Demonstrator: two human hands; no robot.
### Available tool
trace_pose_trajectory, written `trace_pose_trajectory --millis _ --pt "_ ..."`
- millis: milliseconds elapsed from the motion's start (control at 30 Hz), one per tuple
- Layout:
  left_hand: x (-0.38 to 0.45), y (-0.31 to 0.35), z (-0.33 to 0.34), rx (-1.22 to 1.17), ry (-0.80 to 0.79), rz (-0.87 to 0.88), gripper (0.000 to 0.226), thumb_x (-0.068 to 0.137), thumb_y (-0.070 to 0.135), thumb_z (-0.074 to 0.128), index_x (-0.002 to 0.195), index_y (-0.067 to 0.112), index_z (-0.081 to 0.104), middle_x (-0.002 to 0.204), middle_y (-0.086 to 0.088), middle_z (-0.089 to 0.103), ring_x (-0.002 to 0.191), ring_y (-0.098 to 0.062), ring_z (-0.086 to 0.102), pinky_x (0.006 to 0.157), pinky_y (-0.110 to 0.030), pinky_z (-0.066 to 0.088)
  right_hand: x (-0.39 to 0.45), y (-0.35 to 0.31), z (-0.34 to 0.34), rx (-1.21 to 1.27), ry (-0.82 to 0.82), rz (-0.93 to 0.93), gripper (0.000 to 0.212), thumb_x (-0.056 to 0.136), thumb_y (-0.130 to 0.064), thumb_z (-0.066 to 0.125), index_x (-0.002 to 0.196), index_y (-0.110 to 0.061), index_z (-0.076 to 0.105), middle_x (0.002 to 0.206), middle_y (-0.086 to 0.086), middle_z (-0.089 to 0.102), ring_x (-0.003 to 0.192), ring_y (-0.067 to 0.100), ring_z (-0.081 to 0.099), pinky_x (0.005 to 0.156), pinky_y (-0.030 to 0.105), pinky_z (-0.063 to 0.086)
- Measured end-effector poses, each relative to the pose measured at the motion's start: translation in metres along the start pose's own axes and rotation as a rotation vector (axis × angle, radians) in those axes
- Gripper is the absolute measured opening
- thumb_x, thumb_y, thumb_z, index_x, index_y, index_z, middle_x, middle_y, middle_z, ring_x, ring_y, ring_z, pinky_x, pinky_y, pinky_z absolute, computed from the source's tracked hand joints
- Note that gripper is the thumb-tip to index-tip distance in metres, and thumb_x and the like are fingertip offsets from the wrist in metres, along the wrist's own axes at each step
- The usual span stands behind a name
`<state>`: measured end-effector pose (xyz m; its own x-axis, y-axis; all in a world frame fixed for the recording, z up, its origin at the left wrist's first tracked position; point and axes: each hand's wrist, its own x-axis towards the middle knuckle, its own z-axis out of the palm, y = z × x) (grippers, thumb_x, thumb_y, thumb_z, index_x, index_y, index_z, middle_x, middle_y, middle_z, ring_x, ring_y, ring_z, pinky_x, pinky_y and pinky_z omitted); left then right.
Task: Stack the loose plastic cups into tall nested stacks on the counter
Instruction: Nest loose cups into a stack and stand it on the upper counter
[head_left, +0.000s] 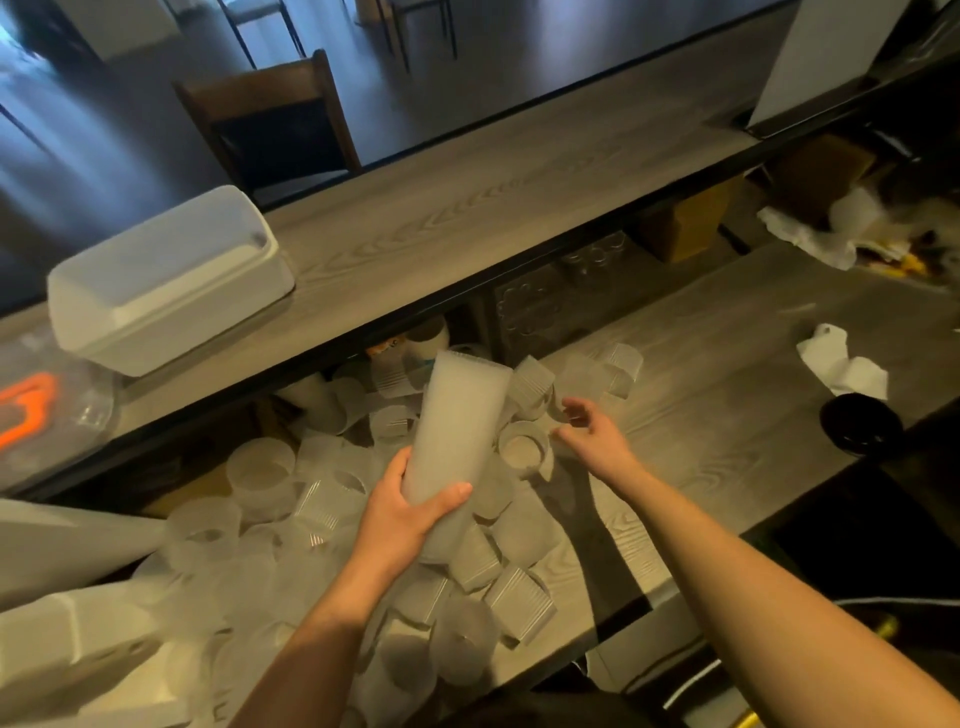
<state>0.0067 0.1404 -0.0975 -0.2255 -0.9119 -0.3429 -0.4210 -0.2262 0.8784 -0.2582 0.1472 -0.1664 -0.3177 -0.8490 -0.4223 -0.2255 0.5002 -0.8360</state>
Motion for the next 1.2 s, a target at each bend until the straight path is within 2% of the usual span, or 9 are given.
trace_pose_trajectory --millis 133,267,400,567,700,867,967,1033,1200 --pt "-0.005 0.000 -0.007 -0.025 0.007 -0.019 0.089 0.049 0.066 0.077 0.127 0.033 0.049 0.115 0.008 0.061 0.098 -0.009 0.064 0.073 -0.027 0.058 0.009 0.028 0.010 -0.205 -0.135 -0.007 0.079 0.085 -0.017 0.077 0.152 -0.013 0.035 0.151 0.010 0.042 0.138 0.027 0.043 0.111 0.038 0.040" --pt "-0.010 0.001 -0.013 -0.093 0.005 -0.028 0.078 0.050 0.063 0.078 0.119 0.039 0.050 0.116 0.007 0.061 0.100 -0.010 0.065 0.074 -0.028 0.059 0.019 0.037 0.022 -0.281 -0.188 -0.047 0.095 0.078 -0.015 0.083 0.155 -0.017 0.028 0.157 0.010 0.035 0.144 0.027 0.035 0.116 0.039 0.035" --pt "-0.011 -0.002 -0.016 -0.130 0.038 -0.039 0.073 0.051 0.060 0.079 0.116 0.039 0.052 0.115 0.007 0.062 0.099 -0.010 0.066 0.075 -0.029 0.060 0.028 0.034 0.032 -0.320 -0.175 -0.103 0.091 0.075 -0.017 0.085 0.151 -0.018 0.035 0.151 0.009 0.042 0.140 0.027 0.040 0.113 0.037 0.038" --pt "-0.011 -0.007 -0.020 -0.098 0.064 -0.051 0.075 0.050 0.061 0.078 0.115 0.035 0.053 0.115 0.005 0.062 0.102 -0.013 0.064 0.072 -0.025 0.058 0.039 0.038 0.039 -0.357 -0.215 -0.153 0.102 0.067 -0.032 0.090 0.152 -0.024 0.034 0.152 0.005 0.040 0.140 0.026 0.038 0.116 0.046 0.037" --pt "-0.010 -0.011 -0.020 -0.062 0.071 -0.059 0.081 0.050 0.064 0.077 0.120 0.032 0.052 0.115 0.005 0.062 0.100 -0.010 0.064 0.071 -0.023 0.057 0.038 0.045 0.043 -0.361 -0.152 -0.154 0.085 0.074 -0.029 0.086 0.145 -0.022 0.041 0.145 0.005 0.046 0.133 0.025 0.046 0.110 0.038 0.043" --pt "-0.007 -0.008 -0.014 -0.053 0.052 -0.046 0.077 0.051 0.063 0.077 0.118 0.033 0.053 0.114 0.005 0.063 0.098 -0.008 0.065 0.073 -0.026 0.058 0.027 0.053 0.032 -0.143 -0.052 -0.052 0.079 0.077 -0.026 0.082 0.143 -0.020 0.039 0.141 0.005 0.050 0.123 0.024 0.055 0.098 0.039 0.054" --pt "-0.004 -0.007 -0.009 -0.043 0.023 -0.035 0.081 0.053 0.063 0.079 0.123 0.031 0.053 0.117 0.003 0.063 0.102 -0.012 0.065 0.075 -0.029 0.059 0.020 0.051 0.020 0.003 0.035 -0.046 0.070 0.083 -0.025 0.078 0.141 -0.020 0.041 0.137 0.002 0.051 0.123 0.022 0.054 0.103 0.045 0.051" --pt "-0.001 -0.005 -0.004 -0.015 0.001 -0.041 0.080 0.052 0.065 0.079 0.122 0.038 0.051 0.117 0.007 0.061 0.103 -0.011 0.064 0.072 -0.025 0.057 0.017 0.042 0.011 0.142 0.089 -0.047 0.061 0.089 -0.026 0.073 0.141 -0.021 0.042 0.134 0.002 0.051 0.124 0.022 0.053 0.106 0.047 0.048" --pt "0.002 -0.002 0.007 0.092 -0.025 -0.021 0.084 0.053 0.063 0.083 0.125 0.035 0.051 0.116 0.011 0.061 0.100 -0.007 0.063 0.073 -0.024 0.055 0.009 -0.001 -0.020 0.429 0.106 -0.082 0.045 0.093 -0.034 0.067 0.134 -0.018 0.057 0.131 0.008 0.058 0.116 0.017 0.057 0.103 0.037 0.046"
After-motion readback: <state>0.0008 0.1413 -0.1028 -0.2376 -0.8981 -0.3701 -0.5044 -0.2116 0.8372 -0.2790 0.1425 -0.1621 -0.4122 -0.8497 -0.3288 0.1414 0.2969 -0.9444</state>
